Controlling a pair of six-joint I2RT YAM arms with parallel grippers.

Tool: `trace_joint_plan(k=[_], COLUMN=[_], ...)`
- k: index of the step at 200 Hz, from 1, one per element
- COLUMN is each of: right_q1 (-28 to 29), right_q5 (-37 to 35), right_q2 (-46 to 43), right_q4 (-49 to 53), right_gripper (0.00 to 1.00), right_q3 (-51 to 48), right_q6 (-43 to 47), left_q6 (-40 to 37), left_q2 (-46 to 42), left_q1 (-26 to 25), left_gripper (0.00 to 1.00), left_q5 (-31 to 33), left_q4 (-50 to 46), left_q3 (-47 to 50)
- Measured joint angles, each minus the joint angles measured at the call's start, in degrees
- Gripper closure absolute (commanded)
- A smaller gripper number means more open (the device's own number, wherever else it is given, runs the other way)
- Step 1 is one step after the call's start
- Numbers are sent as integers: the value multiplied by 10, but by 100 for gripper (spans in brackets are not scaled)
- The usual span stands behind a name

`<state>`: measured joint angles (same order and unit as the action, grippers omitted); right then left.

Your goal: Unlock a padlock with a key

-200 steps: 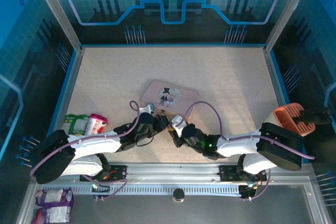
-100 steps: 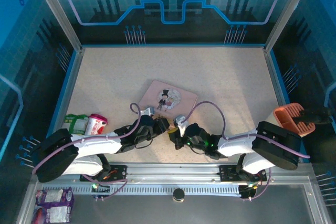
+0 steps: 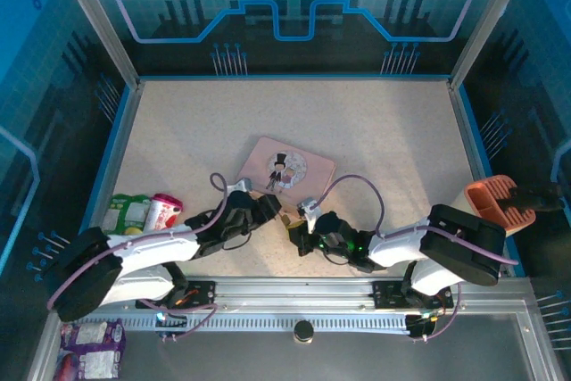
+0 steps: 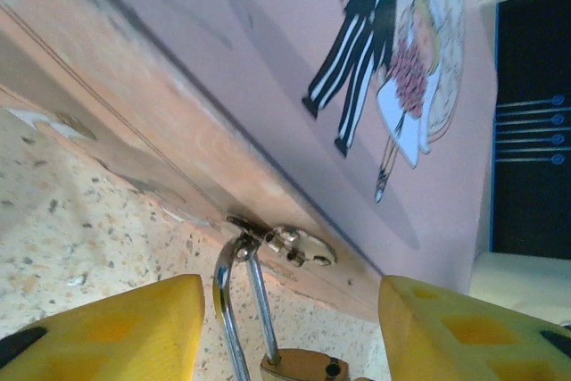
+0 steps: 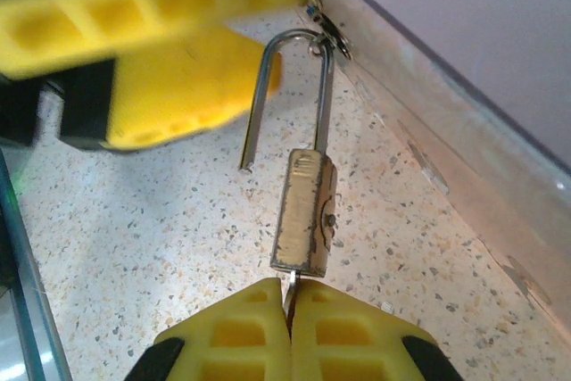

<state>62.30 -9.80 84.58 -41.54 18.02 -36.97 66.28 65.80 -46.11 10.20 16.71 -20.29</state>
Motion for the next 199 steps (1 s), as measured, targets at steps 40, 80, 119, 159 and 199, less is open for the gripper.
trace_joint_plan(k=[40,80,119,159,199], right_q1=[-34,-79,-157,-211,-218], right_q5=[30,65,105,131,129], right_q2=[29,66,80,75,42], right_q4=[-3,-49,-62,-47,5], right_gripper=[99,100,100,88,68], right_q3=[0,4,5,4,1], right_q6=[-34,-38,-31,-12,-7], left_q6=[-70,-198,-275,-293,-296], left_q2=[-99,-98,-62,-30,-22], left_q1=[49,154,181,182,183], left_gripper=[35,32,31,30,29], left_q5=[11,-30,-58,-67,-71], left_q4=[-86,-205,-249,-265,-263], left_q3=[-1,-75,-135,-137,-137])
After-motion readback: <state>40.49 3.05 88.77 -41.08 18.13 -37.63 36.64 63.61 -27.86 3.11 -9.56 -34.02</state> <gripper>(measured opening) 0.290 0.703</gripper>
